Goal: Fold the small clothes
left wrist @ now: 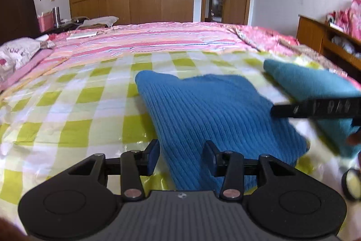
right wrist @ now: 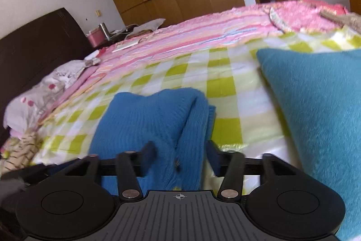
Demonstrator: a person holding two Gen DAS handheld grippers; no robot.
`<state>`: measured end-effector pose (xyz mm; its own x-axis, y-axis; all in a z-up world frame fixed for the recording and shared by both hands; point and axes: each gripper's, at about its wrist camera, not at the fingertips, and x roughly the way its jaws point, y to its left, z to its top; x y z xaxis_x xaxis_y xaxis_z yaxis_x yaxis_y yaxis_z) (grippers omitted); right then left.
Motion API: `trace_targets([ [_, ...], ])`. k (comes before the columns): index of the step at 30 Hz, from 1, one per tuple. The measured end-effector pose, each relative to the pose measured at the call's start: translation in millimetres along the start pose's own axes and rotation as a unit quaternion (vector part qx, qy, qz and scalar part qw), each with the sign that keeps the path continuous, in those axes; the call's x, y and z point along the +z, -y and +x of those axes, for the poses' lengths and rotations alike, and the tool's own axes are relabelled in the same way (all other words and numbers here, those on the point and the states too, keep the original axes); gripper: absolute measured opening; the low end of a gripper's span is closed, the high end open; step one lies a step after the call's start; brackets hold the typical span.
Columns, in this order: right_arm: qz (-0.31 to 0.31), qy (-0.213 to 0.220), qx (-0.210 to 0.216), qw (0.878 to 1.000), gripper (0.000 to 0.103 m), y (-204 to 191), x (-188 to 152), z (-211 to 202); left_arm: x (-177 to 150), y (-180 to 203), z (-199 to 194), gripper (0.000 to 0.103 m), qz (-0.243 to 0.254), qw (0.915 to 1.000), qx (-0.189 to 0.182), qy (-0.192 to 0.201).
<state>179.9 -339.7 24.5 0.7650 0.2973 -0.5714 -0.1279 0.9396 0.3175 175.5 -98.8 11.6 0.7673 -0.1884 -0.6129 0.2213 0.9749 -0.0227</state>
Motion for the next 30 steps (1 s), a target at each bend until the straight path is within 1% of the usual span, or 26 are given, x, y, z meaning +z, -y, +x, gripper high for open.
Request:
trace_targets([
  [1,-0.005,-0.006,-0.008,1.0,0.054,0,-1,5,2,-2,3,0.051,-0.007,1.0,-0.004,-0.003],
  [3,-0.005,-0.02,-0.016,1.0,0.055,1,-6,18,1,-3,11,0.052,-0.011,0.9999,-0.001,-0.002],
  [4,0.0,-0.031,-0.012,0.999,0.055,3,-9,24,0,-4,15,0.052,-0.012,0.9999,-0.002,-0.005],
  [7,0.032,-0.058,0.02,0.998,0.054,9,-16,36,-5,-6,27,0.053,-0.023,0.9995,-0.011,-0.018],
  [9,0.045,-0.064,0.03,0.996,0.045,9,-20,39,-8,-7,30,0.053,-0.022,0.9994,-0.015,-0.023],
  [10,0.043,-0.065,0.032,0.996,0.042,7,-22,39,-8,-8,30,0.053,-0.022,0.9993,-0.018,-0.026],
  [11,0.042,-0.07,0.037,0.996,0.037,4,-23,38,-8,-10,29,0.052,-0.022,0.9991,-0.022,-0.03],
  [12,0.047,-0.075,0.047,0.995,0.034,2,-25,37,-8,-11,27,0.052,-0.022,0.999,-0.024,-0.032],
  [14,0.053,-0.084,0.058,0.993,0.032,-4,-31,36,-11,-14,22,0.051,-0.017,0.999,-0.022,-0.034],
  [18,0.05,-0.093,0.061,0.993,0.03,-20,-39,26,-21,-22,9,0.05,-0.017,0.9987,-0.029,-0.038],
  [21,0.045,-0.097,0.051,0.993,0.028,-25,-47,13,-29,-24,0,0.05,-0.015,0.9984,-0.037,-0.041],
  [24,0.031,-0.091,0.02,0.995,0.027,-28,-50,1,-30,-21,-9,0.05,0.004,0.9981,-0.045,-0.042],
  [25,0.031,-0.09,0.013,0.995,0.027,-28,-50,-3,-29,-21,-12,0.05,0.009,0.9982,-0.045,-0.039],
  [27,0.028,-0.086,-0.002,0.996,0.031,-31,-48,-12,-23,-21,-19,0.05,0.019,0.9985,-0.043,-0.026],
  [30,-0.003,-0.061,-0.033,0.998,0.031,-44,-40,-30,-12,-24,-24,0.05,0.029,0.9989,-0.037,-0.005],
])
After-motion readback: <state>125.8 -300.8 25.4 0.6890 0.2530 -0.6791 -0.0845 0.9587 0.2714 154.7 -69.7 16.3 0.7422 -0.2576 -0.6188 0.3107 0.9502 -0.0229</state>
